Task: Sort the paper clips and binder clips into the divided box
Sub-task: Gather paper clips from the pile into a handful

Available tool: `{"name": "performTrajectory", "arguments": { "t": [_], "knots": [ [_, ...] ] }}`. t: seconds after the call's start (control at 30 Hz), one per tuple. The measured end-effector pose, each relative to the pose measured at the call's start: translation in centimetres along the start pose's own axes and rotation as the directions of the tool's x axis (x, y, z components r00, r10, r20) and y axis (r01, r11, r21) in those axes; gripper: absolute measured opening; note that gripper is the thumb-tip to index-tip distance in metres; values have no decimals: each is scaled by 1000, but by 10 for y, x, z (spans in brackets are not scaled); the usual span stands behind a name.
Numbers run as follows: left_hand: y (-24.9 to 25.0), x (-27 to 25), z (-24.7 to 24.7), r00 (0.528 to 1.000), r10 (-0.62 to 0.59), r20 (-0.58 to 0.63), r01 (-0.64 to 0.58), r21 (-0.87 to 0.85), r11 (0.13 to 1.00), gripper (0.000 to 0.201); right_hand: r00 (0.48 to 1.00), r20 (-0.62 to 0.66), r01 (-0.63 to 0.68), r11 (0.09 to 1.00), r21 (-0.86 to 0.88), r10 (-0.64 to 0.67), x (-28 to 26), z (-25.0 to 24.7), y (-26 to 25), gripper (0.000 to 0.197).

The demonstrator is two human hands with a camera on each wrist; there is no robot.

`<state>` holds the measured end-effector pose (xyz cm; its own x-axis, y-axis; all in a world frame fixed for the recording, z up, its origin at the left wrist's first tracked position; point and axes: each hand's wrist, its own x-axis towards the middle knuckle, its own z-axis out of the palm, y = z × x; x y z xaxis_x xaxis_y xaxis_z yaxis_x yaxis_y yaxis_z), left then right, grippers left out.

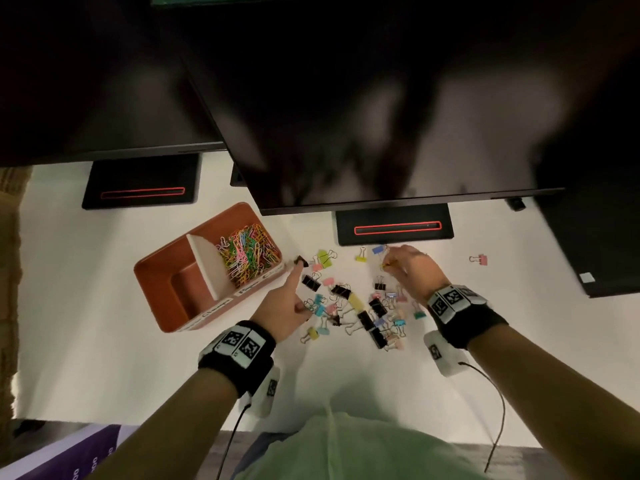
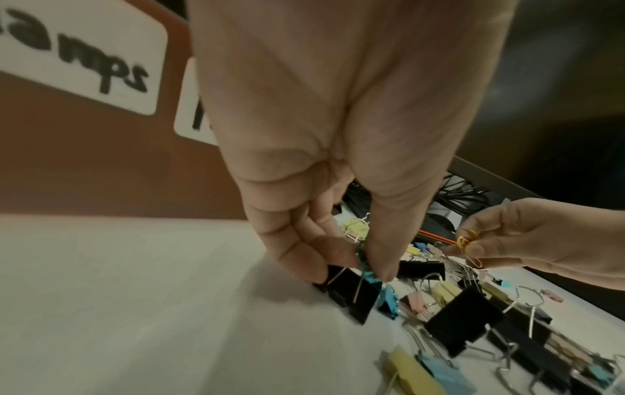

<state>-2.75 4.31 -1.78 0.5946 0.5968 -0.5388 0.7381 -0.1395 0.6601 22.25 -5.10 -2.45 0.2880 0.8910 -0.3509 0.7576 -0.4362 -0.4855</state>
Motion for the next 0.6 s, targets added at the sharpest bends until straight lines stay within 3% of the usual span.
{"name": "performTrajectory", "arguments": {
  "t": [0.17,0.23,0.37,0.5,0.6],
  "knots": [
    [0,-18,-6,996,82,42,-83,27,996,75,996,71,45,999,5,-45,-27,9,-3,18],
    [-1,-31,-15,992,128,9,-128,10,992,55,996,38,82,997,5,-82,-31,3,-9,18],
    [-2,-50,-46,969,197,-148,-201,-9,980,17,978,-45,206,978,28,-205,-20,-14,-52,17],
    [-9,-47,-84,911,141,-388,-161,-18,987,14,939,-64,345,932,109,-339,7,-15,-122,15],
    [-15,-34,-102,880,44,-473,-56,-11,998,16,923,-71,385,914,126,-379,32,1,-174,18]
  ]
}}
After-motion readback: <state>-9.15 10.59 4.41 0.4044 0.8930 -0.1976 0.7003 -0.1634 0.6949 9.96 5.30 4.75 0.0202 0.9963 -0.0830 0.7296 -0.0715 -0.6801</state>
